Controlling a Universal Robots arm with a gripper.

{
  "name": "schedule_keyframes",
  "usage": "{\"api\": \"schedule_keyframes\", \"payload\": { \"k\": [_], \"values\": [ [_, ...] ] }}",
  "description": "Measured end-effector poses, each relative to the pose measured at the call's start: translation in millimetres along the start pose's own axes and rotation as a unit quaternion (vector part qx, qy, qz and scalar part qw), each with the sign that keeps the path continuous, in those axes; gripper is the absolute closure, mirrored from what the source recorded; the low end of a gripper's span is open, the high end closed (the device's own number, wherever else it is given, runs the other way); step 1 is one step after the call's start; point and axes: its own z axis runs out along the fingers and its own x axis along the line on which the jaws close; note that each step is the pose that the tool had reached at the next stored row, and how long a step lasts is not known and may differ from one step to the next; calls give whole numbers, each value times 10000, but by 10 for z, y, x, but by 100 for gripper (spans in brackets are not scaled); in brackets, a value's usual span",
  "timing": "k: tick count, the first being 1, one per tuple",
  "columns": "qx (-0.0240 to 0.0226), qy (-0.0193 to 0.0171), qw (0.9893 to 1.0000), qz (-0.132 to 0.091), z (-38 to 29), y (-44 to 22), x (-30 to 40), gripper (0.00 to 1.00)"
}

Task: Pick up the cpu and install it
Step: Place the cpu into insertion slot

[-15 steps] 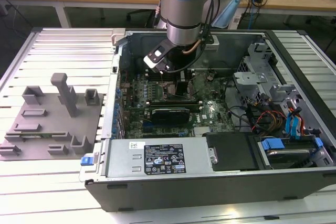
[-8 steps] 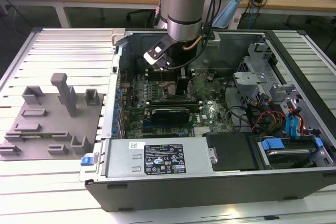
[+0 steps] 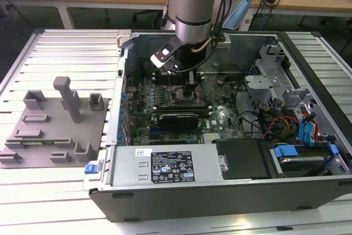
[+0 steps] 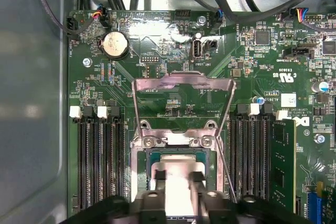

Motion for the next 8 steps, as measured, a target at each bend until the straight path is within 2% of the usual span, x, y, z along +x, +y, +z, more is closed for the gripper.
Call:
{"api": "schedule_keyframes", "payload": {
  "k": [1,4,8],
  "values": [
    [0,0,10000,0,0,0,0,72],
    [0,0,10000,0,0,0,0,89],
    [0,1,10000,0,-1,0,0,89]
  ]
}}
